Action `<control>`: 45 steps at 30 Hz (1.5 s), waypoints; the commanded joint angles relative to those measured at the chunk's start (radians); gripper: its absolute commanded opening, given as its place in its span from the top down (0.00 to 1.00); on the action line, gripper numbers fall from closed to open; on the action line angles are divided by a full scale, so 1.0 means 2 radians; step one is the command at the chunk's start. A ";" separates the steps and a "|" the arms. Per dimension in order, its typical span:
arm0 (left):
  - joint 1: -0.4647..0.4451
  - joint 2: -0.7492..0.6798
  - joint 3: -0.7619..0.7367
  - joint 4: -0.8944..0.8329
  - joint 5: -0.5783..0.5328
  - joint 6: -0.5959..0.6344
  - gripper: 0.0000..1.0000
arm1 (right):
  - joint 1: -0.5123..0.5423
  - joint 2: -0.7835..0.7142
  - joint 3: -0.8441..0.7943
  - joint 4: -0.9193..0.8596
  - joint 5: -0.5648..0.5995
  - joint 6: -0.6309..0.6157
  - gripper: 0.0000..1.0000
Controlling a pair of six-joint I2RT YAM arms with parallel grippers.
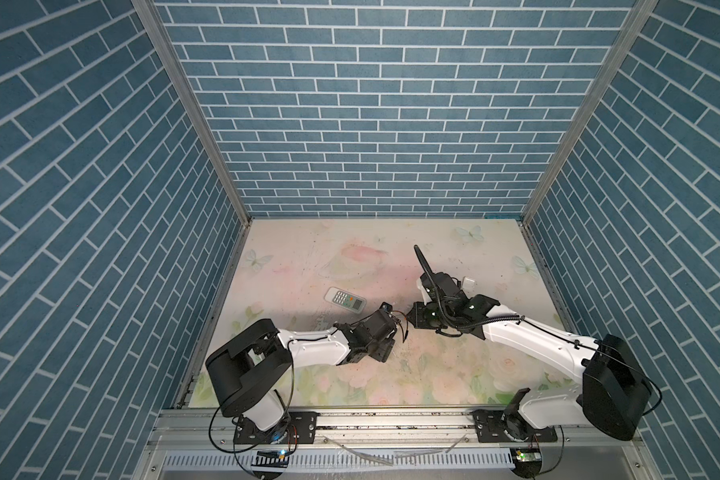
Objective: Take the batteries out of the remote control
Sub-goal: 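Pry the gold-ended battery up out of the remote with the screwdriver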
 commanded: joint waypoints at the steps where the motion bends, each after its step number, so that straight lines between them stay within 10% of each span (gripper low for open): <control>1: 0.003 0.041 -0.042 -0.114 0.036 -0.030 0.27 | 0.000 0.008 0.029 -0.021 -0.001 -0.018 1.00; 45: 0.005 0.048 -0.060 -0.087 0.048 -0.029 0.31 | 0.003 0.098 0.121 -0.091 0.001 -0.063 1.00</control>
